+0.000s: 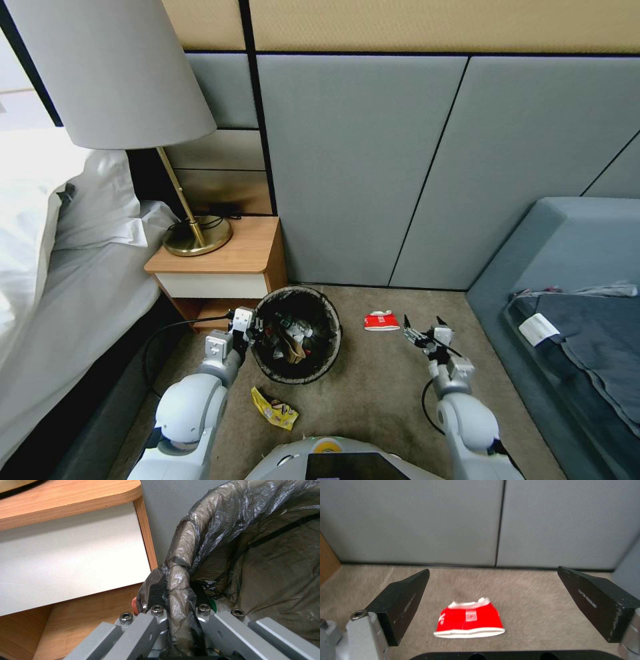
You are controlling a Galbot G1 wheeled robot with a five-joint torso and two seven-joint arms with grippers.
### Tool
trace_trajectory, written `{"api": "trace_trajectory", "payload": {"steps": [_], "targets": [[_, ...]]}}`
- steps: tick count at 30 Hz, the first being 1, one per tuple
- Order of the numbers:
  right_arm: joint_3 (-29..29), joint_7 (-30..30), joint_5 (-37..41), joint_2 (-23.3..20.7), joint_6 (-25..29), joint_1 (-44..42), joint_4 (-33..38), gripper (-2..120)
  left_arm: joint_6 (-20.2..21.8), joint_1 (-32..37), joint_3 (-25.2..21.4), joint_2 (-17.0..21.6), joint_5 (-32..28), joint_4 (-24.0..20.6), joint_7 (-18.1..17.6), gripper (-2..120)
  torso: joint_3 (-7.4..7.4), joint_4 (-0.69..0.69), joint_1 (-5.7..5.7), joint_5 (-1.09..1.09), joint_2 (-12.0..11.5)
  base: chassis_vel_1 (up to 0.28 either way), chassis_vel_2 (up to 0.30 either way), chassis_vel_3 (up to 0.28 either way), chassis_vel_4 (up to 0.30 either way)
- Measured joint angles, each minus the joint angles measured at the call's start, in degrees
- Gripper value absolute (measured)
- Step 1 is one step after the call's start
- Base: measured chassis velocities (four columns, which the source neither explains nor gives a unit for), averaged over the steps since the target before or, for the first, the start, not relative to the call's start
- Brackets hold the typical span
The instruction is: Pick up the trash bin, then pick up the garbage from the floor and place it into the trash bin.
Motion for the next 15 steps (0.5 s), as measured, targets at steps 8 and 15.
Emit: {"api": "trace_trajectory", "payload": {"steps": [8, 15], "targets": [[-3.3, 0.7, 3.6, -1.9, -4.0, 6.5, -6.7, 100, 0.4, 0.3, -0.5, 0.1, -1.2, -0.7, -0.1, 1, 0.0, 0.01, 0.0, 0.0, 0.0, 0.0, 0.0, 0.0, 0.0], [-4.3, 1.4, 5.4, -2.4, -6.8, 12.3, -13.1, 100, 0.8, -0.9, 0.3, 0.5, -1.8, -0.4, -0.2, 1, 0.0, -0.02, 0.0, -0.02, 0.0, 0.0, 0.0, 0.0, 0.0]]}}
